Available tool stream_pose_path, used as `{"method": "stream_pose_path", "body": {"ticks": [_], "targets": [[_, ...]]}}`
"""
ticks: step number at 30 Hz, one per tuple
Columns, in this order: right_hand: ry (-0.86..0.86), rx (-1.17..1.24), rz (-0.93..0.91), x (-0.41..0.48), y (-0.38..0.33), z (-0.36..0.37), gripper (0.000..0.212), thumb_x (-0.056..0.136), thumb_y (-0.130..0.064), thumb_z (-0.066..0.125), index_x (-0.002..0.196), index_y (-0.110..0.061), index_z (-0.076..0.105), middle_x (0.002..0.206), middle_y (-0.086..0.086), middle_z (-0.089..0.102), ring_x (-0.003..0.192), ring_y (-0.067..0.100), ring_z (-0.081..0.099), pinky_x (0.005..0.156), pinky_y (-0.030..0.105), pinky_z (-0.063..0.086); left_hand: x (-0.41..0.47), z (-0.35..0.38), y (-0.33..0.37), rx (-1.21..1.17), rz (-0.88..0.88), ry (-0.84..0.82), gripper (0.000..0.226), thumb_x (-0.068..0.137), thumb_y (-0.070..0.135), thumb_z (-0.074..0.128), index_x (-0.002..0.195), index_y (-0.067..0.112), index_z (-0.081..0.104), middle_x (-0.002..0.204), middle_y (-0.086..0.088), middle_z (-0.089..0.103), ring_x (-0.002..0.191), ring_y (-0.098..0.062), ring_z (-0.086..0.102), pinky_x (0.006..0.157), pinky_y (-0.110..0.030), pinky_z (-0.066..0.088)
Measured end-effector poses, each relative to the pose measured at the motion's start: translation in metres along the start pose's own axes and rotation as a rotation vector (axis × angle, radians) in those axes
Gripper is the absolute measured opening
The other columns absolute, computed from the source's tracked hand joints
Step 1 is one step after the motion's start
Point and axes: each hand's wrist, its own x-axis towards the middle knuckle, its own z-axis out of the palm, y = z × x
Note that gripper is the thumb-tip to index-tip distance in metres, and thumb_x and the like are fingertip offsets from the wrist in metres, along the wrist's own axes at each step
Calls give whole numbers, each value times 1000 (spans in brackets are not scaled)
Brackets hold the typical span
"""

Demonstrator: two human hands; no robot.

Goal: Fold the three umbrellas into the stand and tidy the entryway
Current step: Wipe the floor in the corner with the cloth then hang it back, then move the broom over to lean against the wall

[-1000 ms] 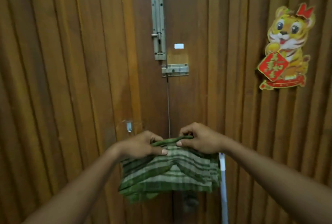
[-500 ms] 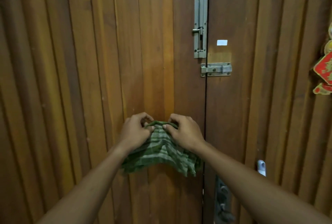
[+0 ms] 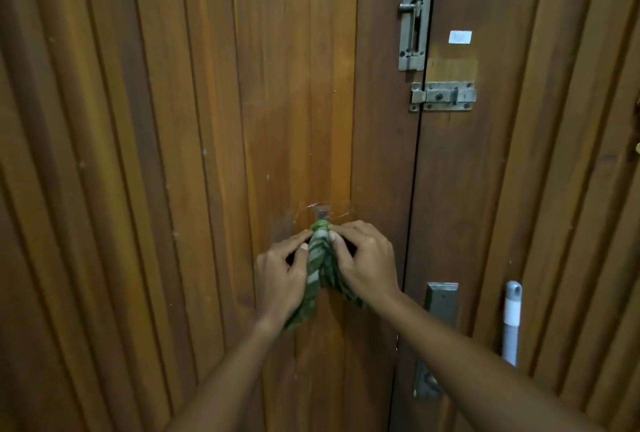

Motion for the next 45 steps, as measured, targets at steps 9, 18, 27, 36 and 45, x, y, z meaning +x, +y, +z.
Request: {"method": "stream_pose_path", "body": {"ticks": [9, 18, 27, 36, 45], "targets": [[-160, -90, -23, -51, 5, 11, 58, 103, -34, 54, 155, -16, 39, 159, -1, 42, 146, 16, 37, 118, 34, 31, -26, 6, 6, -125, -177, -59, 41, 100, 32, 59, 138, 18, 61, 143, 5, 58, 132, -1, 51, 108, -15, 42], [-240, -72, 136, -81, 19, -32, 66, 99, -51, 50, 159, -32, 29, 163, -5, 34, 149, 19, 30, 118, 44, 28, -103, 23, 24, 369, 25, 145, 57, 88, 30, 63, 143, 24, 50, 161, 2, 34, 154, -18, 16, 125, -46, 3], [-239, -124, 246, -116, 90, -101, 47, 95, -47, 51, 139, -30, 57, 141, -6, 57, 129, 21, 54, 101, 44, 46, -160, 81, 37, 315, 140, -155, 38, 85, 18, 65, 123, 21, 63, 138, 3, 54, 132, -17, 47, 105, -32, 36], [-254, -135, 539, -148, 197, -179, 20, 85, -34, 65, 101, -27, 75, 104, -6, 76, 100, 22, 69, 85, 34, 54, -198, 191, 52, 241, -137, -629, 12, 86, 23, 61, 88, 27, 72, 81, 12, 72, 76, -5, 68, 66, -27, 55], [-475, 162, 787, -160, 267, -185, 25, 86, -34, 75, 109, -25, 75, 87, -12, 73, 99, 14, 70, 93, 36, 55, -233, 300, 46, -277, -711, -772, 58, 82, 35, 75, 133, 14, 58, 110, -3, 71, 104, -25, 67, 95, -52, 52]]}}
